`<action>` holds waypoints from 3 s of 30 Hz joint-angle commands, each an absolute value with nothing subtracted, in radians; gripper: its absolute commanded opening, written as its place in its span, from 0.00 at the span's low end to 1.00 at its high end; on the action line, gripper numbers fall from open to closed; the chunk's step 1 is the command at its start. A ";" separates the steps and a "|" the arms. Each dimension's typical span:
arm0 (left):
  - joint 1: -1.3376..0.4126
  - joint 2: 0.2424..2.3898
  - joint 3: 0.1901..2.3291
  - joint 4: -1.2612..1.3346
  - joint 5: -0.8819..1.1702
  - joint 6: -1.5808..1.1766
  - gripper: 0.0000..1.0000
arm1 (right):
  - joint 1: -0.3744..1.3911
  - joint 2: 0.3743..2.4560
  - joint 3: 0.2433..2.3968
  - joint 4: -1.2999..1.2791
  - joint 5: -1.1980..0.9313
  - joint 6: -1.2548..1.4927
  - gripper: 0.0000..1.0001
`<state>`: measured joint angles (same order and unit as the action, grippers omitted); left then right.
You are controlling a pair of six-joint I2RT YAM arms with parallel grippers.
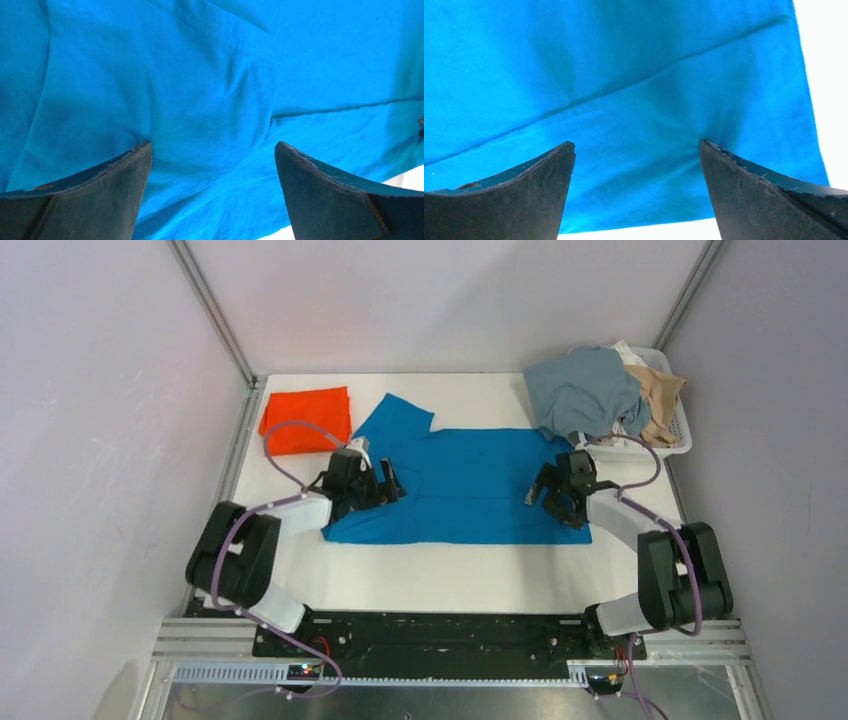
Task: Fold and stack the t-shirts
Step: Fold the flattened tshirt in 1/3 of the way, then grab the side of the flattened tshirt furthest away from the robot with both arms
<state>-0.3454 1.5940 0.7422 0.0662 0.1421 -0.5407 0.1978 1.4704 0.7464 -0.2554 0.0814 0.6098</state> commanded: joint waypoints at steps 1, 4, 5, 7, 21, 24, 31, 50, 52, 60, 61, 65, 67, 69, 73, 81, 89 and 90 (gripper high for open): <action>-0.368 1.505 0.530 -0.019 0.131 -0.653 1.00 | 0.189 1.348 0.663 -0.448 0.153 0.642 0.99; -0.409 1.384 0.431 -0.037 0.102 -0.710 1.00 | 0.198 1.267 0.609 -0.500 0.152 0.666 0.99; -0.422 1.361 0.392 -0.047 0.096 -0.722 1.00 | 0.205 1.219 0.580 -0.510 0.156 0.680 0.99; -0.500 1.300 0.356 -0.084 0.061 -0.757 1.00 | 0.206 1.148 0.542 -0.563 0.161 0.700 1.00; -0.603 0.903 0.182 -0.253 0.004 -0.923 1.00 | 0.266 0.827 0.418 -0.745 0.185 0.866 1.00; -0.611 0.827 0.141 -0.310 0.004 -0.951 1.00 | 0.301 0.788 0.407 -0.762 0.192 0.924 0.99; -0.611 0.736 0.163 -0.364 -0.076 -0.921 1.00 | 0.382 0.708 0.393 -0.857 0.246 1.020 0.96; -0.538 0.953 0.693 -0.397 -0.228 -0.644 1.00 | 0.417 0.694 0.641 -0.654 0.310 0.754 1.00; -0.463 1.065 0.824 -0.396 -0.203 -0.603 1.00 | 0.416 0.742 0.681 -0.591 0.315 0.702 0.99; -0.230 1.697 1.334 -0.395 -0.034 -0.417 1.00 | 0.354 0.839 0.689 -0.443 0.283 0.614 0.99; -0.218 1.741 1.374 -0.395 0.013 -0.418 1.00 | 0.340 0.843 0.689 -0.443 0.273 0.615 0.99; -0.188 2.003 1.578 -0.398 0.036 -0.430 1.00 | 0.312 0.866 0.688 -0.461 0.257 0.611 0.99; -0.188 2.071 1.657 -0.401 0.011 -0.441 1.00 | 0.303 0.873 0.688 -0.465 0.249 0.608 1.00; -0.185 2.159 1.738 -0.407 0.005 -0.458 1.00 | 0.299 0.876 0.687 -0.466 0.238 0.607 0.99; -0.184 2.242 1.801 -0.428 -0.024 -0.491 1.00 | 0.295 0.866 0.683 -0.476 0.230 0.606 1.00; -0.188 2.245 1.740 -0.478 0.032 -0.541 0.97 | 0.289 0.828 0.669 -0.483 0.233 0.614 1.00; -0.212 2.173 1.641 -0.504 0.039 -0.507 0.85 | 0.288 0.814 0.656 -0.481 0.223 0.620 0.99; -0.218 2.162 1.630 -0.508 0.035 -0.501 0.83 | 0.288 0.814 0.656 -0.482 0.224 0.619 0.99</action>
<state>-0.1928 2.2089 1.6878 -0.4332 0.0113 -0.5148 0.2924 0.8295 0.6586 -0.4961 0.2268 0.6239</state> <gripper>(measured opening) 0.866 0.993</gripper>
